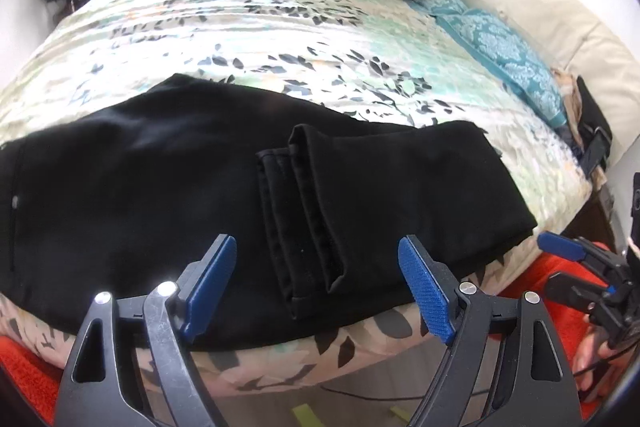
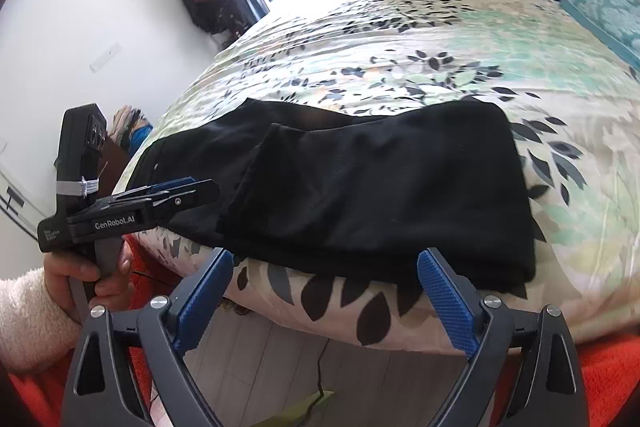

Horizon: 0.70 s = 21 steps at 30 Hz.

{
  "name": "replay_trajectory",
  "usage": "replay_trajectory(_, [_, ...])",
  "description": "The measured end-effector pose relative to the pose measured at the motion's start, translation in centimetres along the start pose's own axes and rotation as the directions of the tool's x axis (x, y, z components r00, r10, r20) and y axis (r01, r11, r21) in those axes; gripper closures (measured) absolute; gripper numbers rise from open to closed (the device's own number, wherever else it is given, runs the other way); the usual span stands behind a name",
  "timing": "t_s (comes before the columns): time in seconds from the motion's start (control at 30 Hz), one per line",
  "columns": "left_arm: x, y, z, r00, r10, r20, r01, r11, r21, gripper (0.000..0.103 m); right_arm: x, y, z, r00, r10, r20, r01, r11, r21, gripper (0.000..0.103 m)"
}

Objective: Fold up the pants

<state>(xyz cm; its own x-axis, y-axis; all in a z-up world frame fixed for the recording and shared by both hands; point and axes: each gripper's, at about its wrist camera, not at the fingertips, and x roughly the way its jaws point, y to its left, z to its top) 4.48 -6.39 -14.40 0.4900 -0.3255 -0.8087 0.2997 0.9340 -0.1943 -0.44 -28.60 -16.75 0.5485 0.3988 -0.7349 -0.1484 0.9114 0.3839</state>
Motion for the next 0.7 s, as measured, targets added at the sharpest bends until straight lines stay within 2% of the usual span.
replay_trajectory(0.1, [0.4, -1.6, 0.4, 1.000, 0.011, -0.001, -0.011, 0.999, 0.033, 0.040, -0.8, -2.2, -0.3, 1.000, 0.011, 0.029, -0.014, 0.995, 0.102, 0.010])
replay_trajectory(0.2, [1.6, -2.3, 0.6, 0.997, 0.057, -0.057, -0.053, 0.997, 0.062, 0.046, -1.4, -2.5, -0.1, 0.998, 0.007, 0.056, -0.013, 0.993, 0.117, 0.010])
replay_trajectory(0.27, [2.7, -1.9, 0.5, 0.992, 0.072, -0.099, -0.069, 0.997, 0.038, 0.051, -1.8, -3.0, -0.4, 0.998, 0.014, 0.058, -0.021, 0.992, 0.121, 0.010])
replay_trajectory(0.3, [3.2, -1.6, 0.4, 0.990, 0.076, -0.123, -0.073, 0.997, 0.025, 0.068, -2.2, -3.5, -0.5, 0.998, 0.023, 0.058, -0.030, 0.992, 0.126, 0.010])
replay_trajectory(0.33, [3.7, -1.4, 0.3, 0.987, 0.072, -0.143, -0.071, 0.997, 0.014, 0.094, -2.3, -3.5, -0.5, 0.998, 0.032, 0.059, -0.039, 0.991, 0.130, 0.010])
replay_trajectory(0.4, [3.5, -1.1, 0.2, 0.989, 0.059, -0.138, -0.062, 0.998, -0.016, 0.100, -2.3, -3.4, -0.4, 0.997, 0.040, 0.066, -0.048, 0.991, 0.125, 0.010])
replay_trajectory(0.47, [1.6, -0.8, 0.4, 0.994, 0.020, -0.108, -0.026, 0.998, -0.052, 0.100, -2.5, -3.1, -0.4, 0.996, 0.037, 0.079, -0.045, 0.993, 0.106, 0.010])
replay_trajectory(0.57, [-0.6, -0.3, 0.9, 0.997, 0.026, -0.070, -0.028, 0.999, -0.030, 0.100, -3.0, -2.5, -0.2, 0.994, 0.004, 0.109, -0.011, 0.998, 0.065, 0.010])
replay_trajectory(0.63, [-0.2, 0.3, 0.7, 0.995, 0.045, -0.087, -0.047, 0.999, -0.020, 0.100, -3.2, -2.2, -0.1, 0.987, -0.091, 0.130, 0.086, 0.996, 0.037, 0.010])
replay_trajectory(0.7, [1.5, 0.9, -0.1, 0.989, 0.066, -0.129, -0.071, 0.997, -0.032, 0.100, -2.0, -2.0, 0.5, 0.967, -0.220, 0.124, 0.222, 0.975, 0.000, 0.010])
